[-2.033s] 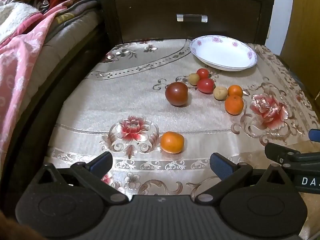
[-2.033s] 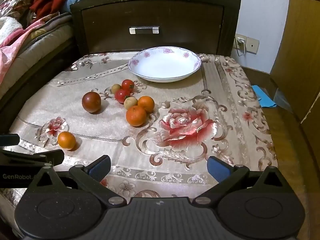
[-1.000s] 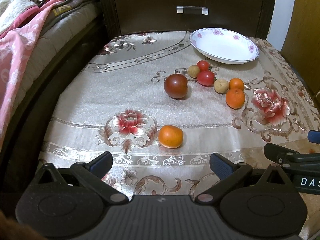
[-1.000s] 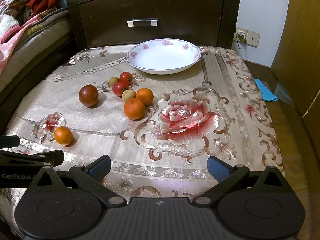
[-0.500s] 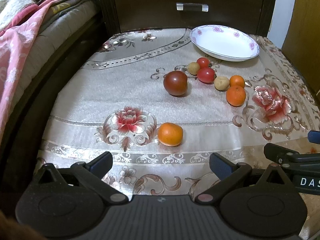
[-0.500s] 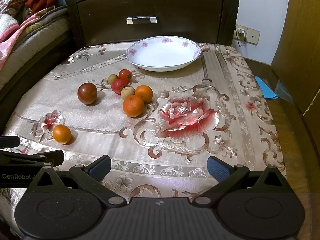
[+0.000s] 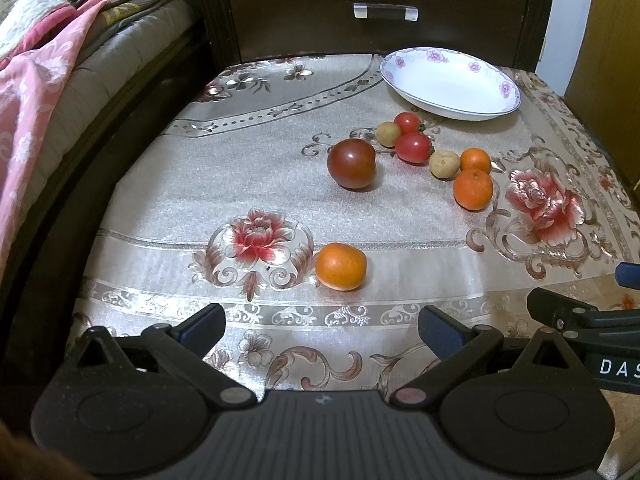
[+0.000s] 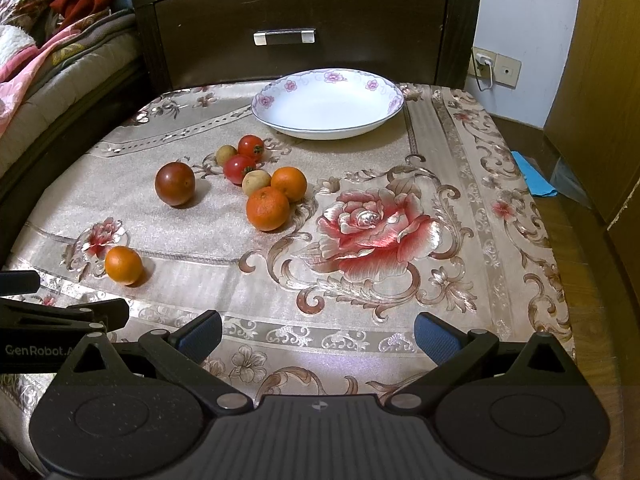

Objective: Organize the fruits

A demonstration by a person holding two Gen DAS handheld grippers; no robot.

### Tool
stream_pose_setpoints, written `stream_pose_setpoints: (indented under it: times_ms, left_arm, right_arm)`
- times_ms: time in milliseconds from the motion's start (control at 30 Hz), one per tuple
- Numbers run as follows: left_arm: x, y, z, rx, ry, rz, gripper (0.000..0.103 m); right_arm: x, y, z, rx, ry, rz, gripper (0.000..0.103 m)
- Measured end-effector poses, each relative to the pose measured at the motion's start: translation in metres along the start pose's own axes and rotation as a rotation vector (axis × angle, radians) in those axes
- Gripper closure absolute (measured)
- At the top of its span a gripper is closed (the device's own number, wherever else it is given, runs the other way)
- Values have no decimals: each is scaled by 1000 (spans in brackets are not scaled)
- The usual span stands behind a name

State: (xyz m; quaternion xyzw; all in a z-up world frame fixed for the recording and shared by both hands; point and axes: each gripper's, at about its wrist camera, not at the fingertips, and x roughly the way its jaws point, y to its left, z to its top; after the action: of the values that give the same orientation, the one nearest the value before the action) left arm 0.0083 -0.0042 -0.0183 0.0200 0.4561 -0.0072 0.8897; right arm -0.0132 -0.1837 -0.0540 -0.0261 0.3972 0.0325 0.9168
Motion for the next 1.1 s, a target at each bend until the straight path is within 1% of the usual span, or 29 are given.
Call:
stream_pose_setpoints:
  times_ms: [500, 767, 1100]
  left_arm:
    - [2, -1, -2, 0, 3, 0, 0]
    - [7, -3, -1, 3, 22, -2, 0]
    - [7, -3, -1, 2, 26, -2, 0]
  right_arm:
    - [2, -1, -1, 0, 5, 0, 7]
    - [5, -1, -3, 2, 14, -2, 7]
    - [7, -1, -2, 3, 24, -2, 7]
